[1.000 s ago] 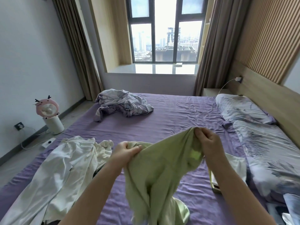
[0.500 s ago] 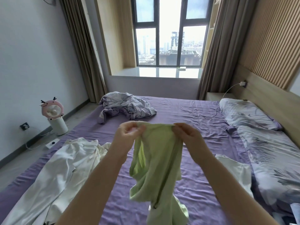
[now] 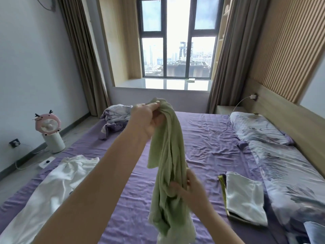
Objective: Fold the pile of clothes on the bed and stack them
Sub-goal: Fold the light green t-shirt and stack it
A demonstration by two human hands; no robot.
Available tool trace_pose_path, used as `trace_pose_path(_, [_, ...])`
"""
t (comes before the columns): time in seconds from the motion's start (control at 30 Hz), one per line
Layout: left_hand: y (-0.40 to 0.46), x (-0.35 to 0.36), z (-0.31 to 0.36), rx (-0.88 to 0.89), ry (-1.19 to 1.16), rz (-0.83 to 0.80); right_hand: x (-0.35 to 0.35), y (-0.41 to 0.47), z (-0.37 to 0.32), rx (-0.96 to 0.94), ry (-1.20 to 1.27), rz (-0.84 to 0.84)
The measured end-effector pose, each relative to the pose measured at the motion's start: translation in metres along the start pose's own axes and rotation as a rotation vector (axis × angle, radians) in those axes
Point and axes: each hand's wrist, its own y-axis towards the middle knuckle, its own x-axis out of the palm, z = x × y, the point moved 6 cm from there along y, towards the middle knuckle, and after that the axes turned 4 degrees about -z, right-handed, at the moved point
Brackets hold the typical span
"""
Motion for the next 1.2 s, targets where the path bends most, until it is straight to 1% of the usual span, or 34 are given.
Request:
trace_pose_path(0.03, [0.002,0.0,0.007,0.05,0.009,0.005,-0.002,-0.001,0.007,0.043,-0.008,0.015])
trace_pose_path(0.07, [0.004,-0.004,0.015,0.112,0.083,0.022,-0.007,0.0,0.011,0.086,0.032,0.037])
trace_pose_path(0.13, [0.005,-0.019,0.024,0.238,0.424,0.073,-0.021,0.008,0.003,0.126,0.191,0.062])
trace_pose_path(0.17, [0.002,-0.027,0.023,0.283,0.61,0.071,-0.028,0.013,-0.006,0.122,0.29,0.063])
trace_pose_path(0.2, [-0.004,-0.035,0.015,0.301,0.761,0.039,-0.033,0.019,-0.016,0.112,0.394,0.058])
trace_pose_path(0.23, [-0.011,-0.043,0.001,0.279,0.875,-0.026,-0.037,0.025,-0.026,0.109,0.498,0.052])
trace_pose_path(0.3, [-0.032,-0.059,-0.038,0.137,1.006,-0.228,-0.043,0.038,-0.041,0.149,0.661,0.038])
trace_pose_path(0.37, [-0.061,-0.069,-0.082,-0.035,0.965,-0.454,-0.043,0.048,-0.048,0.228,0.748,-0.002])
trace_pose_path(0.4, [-0.072,-0.071,-0.1,-0.084,0.918,-0.504,-0.042,0.051,-0.048,0.27,0.752,-0.026])
trace_pose_path(0.43, [-0.079,-0.072,-0.114,-0.083,0.903,-0.493,-0.041,0.054,-0.048,0.308,0.749,-0.052])
trace_pose_path(0.47, [-0.081,-0.073,-0.124,-0.053,0.928,-0.429,-0.039,0.056,-0.047,0.334,0.739,-0.071])
trace_pose_path(0.53, [-0.08,-0.076,-0.129,0.01,1.018,-0.234,-0.035,0.056,-0.041,0.366,0.75,-0.069])
trace_pose_path(0.57, [-0.079,-0.079,-0.131,-0.011,0.996,-0.151,-0.034,0.053,-0.035,0.365,0.741,-0.063])
trace_pose_path(0.6, [-0.077,-0.083,-0.132,-0.041,0.913,-0.084,-0.035,0.047,-0.031,0.339,0.676,-0.065])
trace_pose_path(0.63, [-0.076,-0.087,-0.133,-0.071,0.823,-0.033,-0.036,0.036,-0.027,0.279,0.537,-0.077])
trace_pose_path(0.67, [-0.076,-0.09,-0.133,-0.089,0.751,0.002,-0.034,0.024,-0.024,0.192,0.37,-0.099])
trace_pose_path(0.73, [-0.074,-0.09,-0.132,-0.099,0.715,0.02,-0.025,-0.002,-0.022,0.028,0.128,-0.116])
trace_pose_path(0.77, [-0.073,-0.089,-0.133,-0.111,0.714,0.006,-0.021,-0.009,-0.017,0.002,0.066,-0.094])
trace_pose_path(0.8, [-0.074,-0.088,-0.136,-0.135,0.697,-0.019,-0.02,-0.013,-0.012,0.016,0.05,-0.047])
trace_pose_path(0.83, [-0.074,-0.087,-0.138,-0.165,0.657,-0.049,-0.023,-0.014,-0.007,0.054,0.102,-0.001])
trace_pose_path(0.87, [-0.075,-0.088,-0.14,-0.203,0.607,-0.077,-0.026,-0.013,-0.003,0.101,0.212,0.022])
trace_pose_path(0.9, [-0.075,-0.09,-0.142,-0.243,0.565,-0.099,-0.027,-0.013,0.001,0.16,0.34,0.012])
trace_pose_path(0.97, [-0.076,-0.095,-0.142,-0.313,0.508,-0.129,-0.023,-0.012,0.006,0.292,0.548,-0.074])
trace_pose_path(1.03, [-0.076,-0.101,-0.141,-0.354,0.479,-0.113,-0.019,-0.011,0.01,0.371,0.65,-0.111])
trace_pose_path(1.13, [-0.076,-0.118,-0.132,-0.332,0.367,-0.014,-0.026,-0.005,0.019,0.445,0.851,0.015])
trace_pose_path(1.2, [-0.078,-0.127,-0.125,-0.334,0.213,-0.016,-0.031,-0.003,0.026,0.491,0.981,0.073])
